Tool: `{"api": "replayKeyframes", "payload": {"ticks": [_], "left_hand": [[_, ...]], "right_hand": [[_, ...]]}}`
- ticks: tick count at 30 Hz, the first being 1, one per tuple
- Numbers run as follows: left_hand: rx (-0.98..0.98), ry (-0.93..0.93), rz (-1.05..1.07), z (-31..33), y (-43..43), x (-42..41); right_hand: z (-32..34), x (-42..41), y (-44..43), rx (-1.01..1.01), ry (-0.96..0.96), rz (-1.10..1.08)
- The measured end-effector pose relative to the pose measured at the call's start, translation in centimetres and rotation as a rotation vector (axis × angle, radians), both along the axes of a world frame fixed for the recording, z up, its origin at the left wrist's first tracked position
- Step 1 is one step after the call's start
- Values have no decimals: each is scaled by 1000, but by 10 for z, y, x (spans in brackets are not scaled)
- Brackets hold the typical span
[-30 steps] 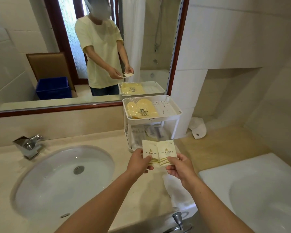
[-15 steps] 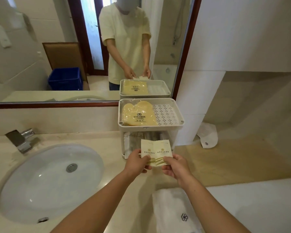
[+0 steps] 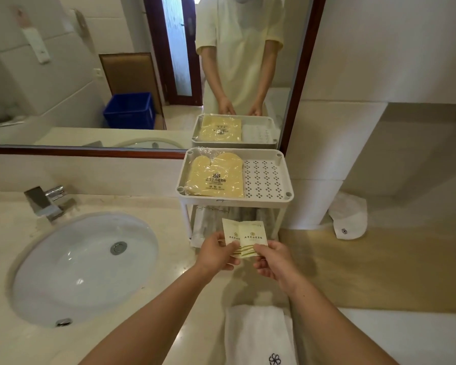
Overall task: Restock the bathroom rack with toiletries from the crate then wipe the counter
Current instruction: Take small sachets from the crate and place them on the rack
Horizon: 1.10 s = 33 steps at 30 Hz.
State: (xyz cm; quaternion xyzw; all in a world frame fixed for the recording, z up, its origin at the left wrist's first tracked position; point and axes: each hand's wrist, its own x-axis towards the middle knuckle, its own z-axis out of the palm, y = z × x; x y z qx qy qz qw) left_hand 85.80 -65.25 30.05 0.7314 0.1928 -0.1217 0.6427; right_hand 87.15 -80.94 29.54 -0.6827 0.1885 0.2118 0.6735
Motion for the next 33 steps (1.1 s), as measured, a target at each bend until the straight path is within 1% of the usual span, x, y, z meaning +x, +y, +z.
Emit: {"api": "replayKeyframes", "payload": {"ticks": [3, 5, 8, 11, 13, 15, 18, 23, 28, 33], "left_hand": [[79, -22, -40, 2, 9, -1], [148, -95, -67, 6, 18, -3], [193, -272, -46, 16, 31, -7], [198, -435, -10, 34, 39, -4], [234, -521, -7, 51, 44, 5], [236, -565, 11, 69, 51, 20], [225, -519, 67, 86, 66, 47], [344, -428, 46, 99, 86, 84], [466, -369, -71, 100, 101, 122], [636, -301, -84, 87, 112, 156]], "right_hand": [[2, 5, 7, 10, 15, 78], [7, 8, 13, 6, -5, 137], [17, 16, 23, -8, -137, 176], [34, 26, 33, 24, -286, 156], [51, 35, 41, 42, -364, 130], [70, 45, 51, 36, -425, 107], [94, 65, 66, 9, -471, 79], [112, 98, 82, -111, -475, 144], [111, 134, 99, -238, -494, 180], [91, 164, 112, -340, -443, 154]]}}
